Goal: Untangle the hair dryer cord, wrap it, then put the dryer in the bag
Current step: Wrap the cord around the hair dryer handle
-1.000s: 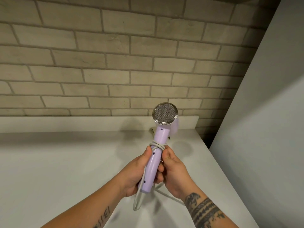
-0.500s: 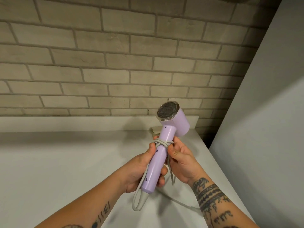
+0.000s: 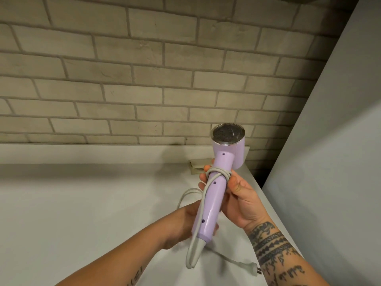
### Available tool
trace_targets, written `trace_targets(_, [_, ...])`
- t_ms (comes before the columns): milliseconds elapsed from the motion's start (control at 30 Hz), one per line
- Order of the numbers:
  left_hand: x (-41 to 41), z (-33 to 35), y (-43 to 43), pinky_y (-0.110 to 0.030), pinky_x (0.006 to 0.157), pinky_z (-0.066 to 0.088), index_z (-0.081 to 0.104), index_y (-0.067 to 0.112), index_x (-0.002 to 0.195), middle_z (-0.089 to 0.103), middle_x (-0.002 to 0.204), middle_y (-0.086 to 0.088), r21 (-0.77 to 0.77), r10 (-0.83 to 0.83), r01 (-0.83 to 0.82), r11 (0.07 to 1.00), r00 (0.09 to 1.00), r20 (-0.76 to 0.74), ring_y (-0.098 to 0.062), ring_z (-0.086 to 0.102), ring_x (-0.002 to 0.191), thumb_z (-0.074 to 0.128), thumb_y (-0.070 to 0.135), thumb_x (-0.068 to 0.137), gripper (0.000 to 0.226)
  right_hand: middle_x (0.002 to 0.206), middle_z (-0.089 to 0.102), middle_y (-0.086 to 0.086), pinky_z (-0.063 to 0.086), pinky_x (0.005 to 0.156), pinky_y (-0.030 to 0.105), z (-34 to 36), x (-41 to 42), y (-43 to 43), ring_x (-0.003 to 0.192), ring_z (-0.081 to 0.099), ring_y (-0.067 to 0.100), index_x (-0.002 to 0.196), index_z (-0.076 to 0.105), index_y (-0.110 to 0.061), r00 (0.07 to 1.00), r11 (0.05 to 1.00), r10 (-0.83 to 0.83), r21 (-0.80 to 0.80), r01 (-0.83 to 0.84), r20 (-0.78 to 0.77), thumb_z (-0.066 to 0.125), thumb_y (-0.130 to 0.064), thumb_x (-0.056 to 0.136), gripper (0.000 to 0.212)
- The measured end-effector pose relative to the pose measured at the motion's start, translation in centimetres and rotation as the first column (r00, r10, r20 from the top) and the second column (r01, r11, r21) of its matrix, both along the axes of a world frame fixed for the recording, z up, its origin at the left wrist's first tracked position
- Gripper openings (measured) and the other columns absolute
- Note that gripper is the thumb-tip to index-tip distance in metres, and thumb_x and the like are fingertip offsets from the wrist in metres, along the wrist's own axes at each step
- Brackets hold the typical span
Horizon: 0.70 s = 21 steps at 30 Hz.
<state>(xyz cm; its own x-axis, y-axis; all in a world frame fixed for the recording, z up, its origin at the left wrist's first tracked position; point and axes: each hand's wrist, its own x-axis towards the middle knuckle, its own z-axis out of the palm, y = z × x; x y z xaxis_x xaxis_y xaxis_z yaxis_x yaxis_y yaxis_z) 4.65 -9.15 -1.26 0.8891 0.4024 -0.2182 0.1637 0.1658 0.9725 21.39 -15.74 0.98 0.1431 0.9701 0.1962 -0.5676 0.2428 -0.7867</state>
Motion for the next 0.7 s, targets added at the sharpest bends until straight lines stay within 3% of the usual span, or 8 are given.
trace_targets(100, [-0.5,-0.2,1.1,-0.03,0.087,0.047,0.069,0.013,0.088,0.068,0.085,-0.003,0.071,0.031,-0.028,0.997,0.999,-0.037,-0.018,0.062,0.08,0.053,0.03,0.102,0.028,0.127,0.066,0.02,0.044,0.108,0.056,0.2,0.9,-0.5,0.109,0.067,0.039,0.125,0.066,-0.001,0.999,1.0,-0.005,0.009,0.005,-0.054,0.091,-0.028,0.07,0.066])
trace_targets(200, [-0.9,0.2,2.7,-0.029,0.068,0.044,0.06,0.016,0.072,0.052,0.06,0.003,0.088,0.138,-0.137,0.987,0.99,-0.011,-0.017,0.052,0.055,0.058,0.04,0.099,0.037,0.127,0.063,0.021,0.046,0.106,0.053,0.5,1.6,-1.2,0.11,0.063,0.042,0.13,0.06,0.002,1.0,1.0,0.013,0.001,-0.013,0.01,0.09,-0.028,0.071,0.073])
trace_targets(300, [-1.0,1.6,3.9,-0.025,0.059,0.039,0.059,0.014,0.069,0.04,0.053,0.004,0.169,0.223,-0.219,0.961,0.975,-0.005,-0.015,0.04,0.049,0.054,0.033,0.104,0.04,0.126,0.063,0.022,0.051,0.099,0.049,0.3,1.6,-1.4,0.109,0.064,0.041,0.132,0.058,-0.001,0.996,0.999,0.002,-0.044,0.002,0.086,0.09,-0.029,0.071,0.074])
trace_targets(533, [-0.6,4.8,2.7,-0.028,0.051,0.024,0.061,0.022,0.06,0.036,0.054,0.002,0.398,0.372,-0.311,0.863,0.925,-0.083,-0.014,0.028,0.046,0.058,0.043,0.1,0.045,0.123,0.065,0.02,0.051,0.097,0.049,-0.8,2.0,-1.2,0.113,0.059,0.041,0.137,0.053,-0.007,0.965,0.987,-0.099,-0.098,0.126,0.241,0.082,-0.019,0.078,0.067])
trace_targets(633, [-0.4,5.6,2.2,-0.027,0.052,0.03,0.067,0.022,0.064,0.047,0.062,-0.003,0.497,0.411,-0.322,0.805,0.908,-0.078,-0.018,0.038,0.052,0.056,0.046,0.1,0.044,0.116,0.068,0.012,0.055,0.088,0.04,-1.3,2.1,-1.1,0.107,0.062,0.033,0.135,0.053,-0.011,0.93,0.973,-0.163,-0.104,0.207,0.33,0.061,-0.009,0.086,0.05])
trace_targets(700, [-0.3,5.9,1.9,-0.026,0.053,0.034,0.071,0.021,0.072,0.051,0.06,0.001,0.519,0.422,-0.325,0.791,0.903,-0.076,-0.016,0.042,0.052,0.054,0.042,0.101,0.039,0.11,0.068,0.009,0.058,0.083,0.035,-1.2,2.0,-1.0,0.098,0.064,0.024,0.133,0.054,-0.015,0.911,0.964,-0.207,-0.086,0.253,0.357,0.061,-0.008,0.087,0.048])
